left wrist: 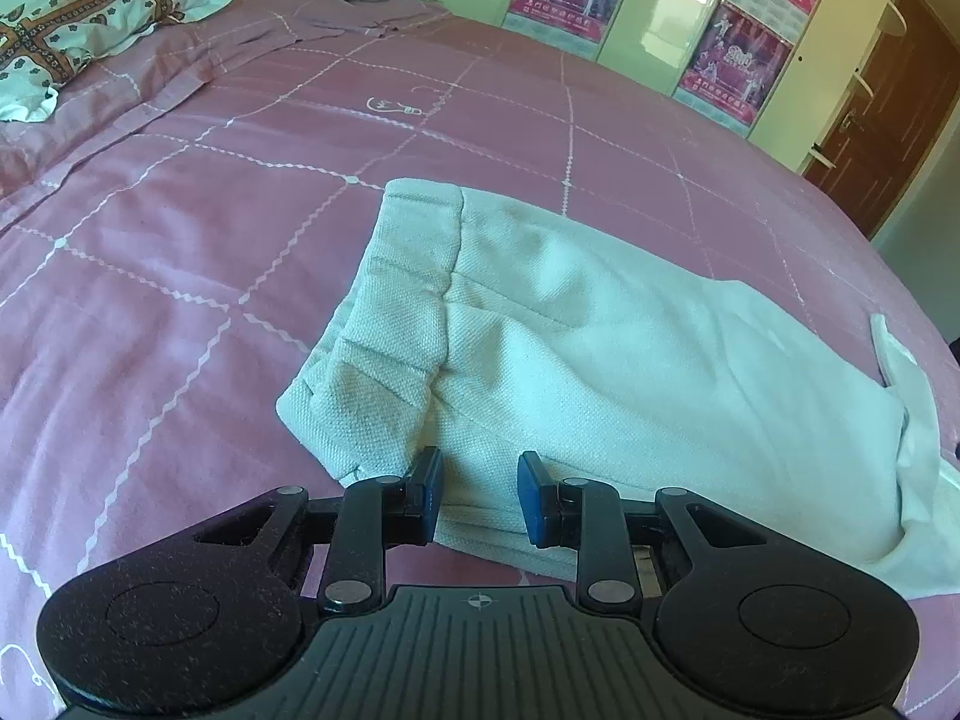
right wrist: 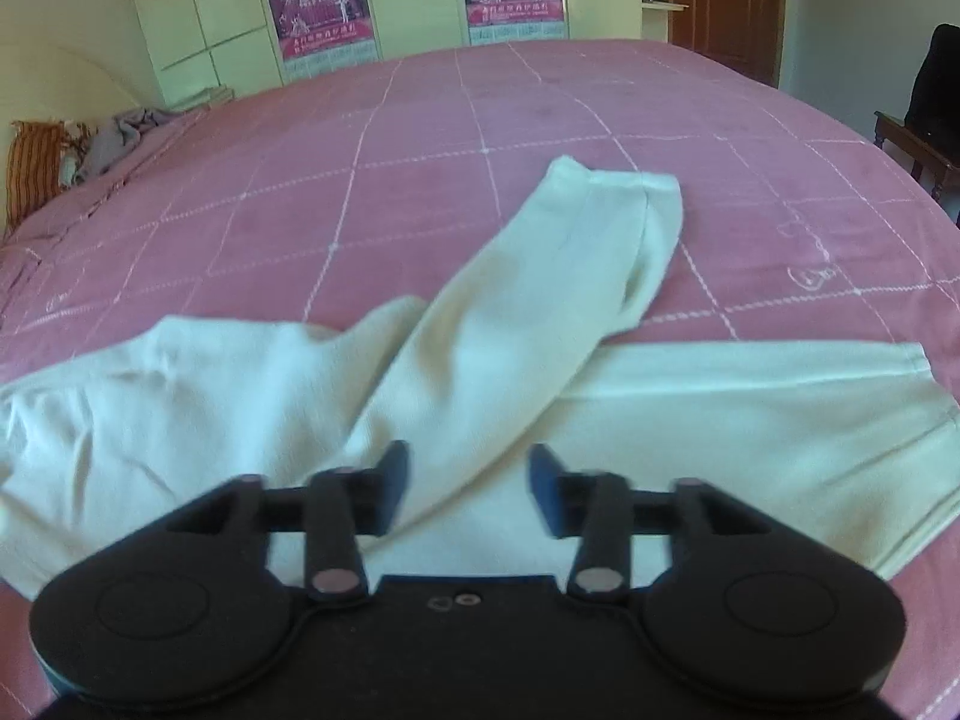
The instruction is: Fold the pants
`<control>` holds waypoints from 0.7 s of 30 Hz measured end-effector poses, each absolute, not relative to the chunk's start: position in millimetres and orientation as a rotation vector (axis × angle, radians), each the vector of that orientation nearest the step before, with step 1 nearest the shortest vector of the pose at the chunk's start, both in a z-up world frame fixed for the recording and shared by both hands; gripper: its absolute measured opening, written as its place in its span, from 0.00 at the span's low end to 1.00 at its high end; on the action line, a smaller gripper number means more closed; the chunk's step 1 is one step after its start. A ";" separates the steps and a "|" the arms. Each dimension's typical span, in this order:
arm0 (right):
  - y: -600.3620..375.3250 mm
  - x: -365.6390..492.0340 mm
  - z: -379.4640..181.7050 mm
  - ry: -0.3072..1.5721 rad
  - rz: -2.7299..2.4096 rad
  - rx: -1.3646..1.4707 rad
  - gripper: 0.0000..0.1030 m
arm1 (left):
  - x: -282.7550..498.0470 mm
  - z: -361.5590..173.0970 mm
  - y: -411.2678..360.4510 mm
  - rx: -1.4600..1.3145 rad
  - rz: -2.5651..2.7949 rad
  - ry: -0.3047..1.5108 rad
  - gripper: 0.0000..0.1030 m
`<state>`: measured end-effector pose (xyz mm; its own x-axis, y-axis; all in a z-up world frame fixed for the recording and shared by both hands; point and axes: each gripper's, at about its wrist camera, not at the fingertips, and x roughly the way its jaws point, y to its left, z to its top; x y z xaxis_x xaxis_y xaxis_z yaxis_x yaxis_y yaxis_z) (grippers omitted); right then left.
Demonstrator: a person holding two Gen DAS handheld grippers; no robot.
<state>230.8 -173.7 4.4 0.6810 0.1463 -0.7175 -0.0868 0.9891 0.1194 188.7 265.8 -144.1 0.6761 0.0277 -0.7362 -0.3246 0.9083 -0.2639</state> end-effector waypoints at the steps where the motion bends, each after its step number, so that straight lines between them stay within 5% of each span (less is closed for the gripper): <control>1: -166.5 243.8 6.2 0.799 0.136 0.070 0.63 | 189.0 -144.2 266.1 -0.391 0.200 0.810 0.27; 4: -147.1 287.3 0.2 0.825 0.100 0.030 0.46 | 186.8 -145.3 271.3 -0.416 0.185 0.806 0.27; 11: -126.5 344.4 -28.6 0.975 0.072 -0.058 0.48 | 186.2 -148.5 276.0 -0.430 0.161 0.801 0.27; 13: -127.7 344.3 -31.3 0.975 0.049 -0.092 0.05 | 186.2 -148.5 277.7 -0.435 0.154 0.803 0.27; 21: -196.4 250.3 15.3 0.796 0.033 0.078 0.03 | 181.7 -152.1 287.9 -0.515 0.133 0.785 0.27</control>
<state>250.3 -196.4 15.3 0.6991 0.0589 -0.7126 0.0000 0.9966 0.0823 181.7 287.9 -152.1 0.7061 -0.0735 -0.7043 -0.3015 0.8687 -0.3929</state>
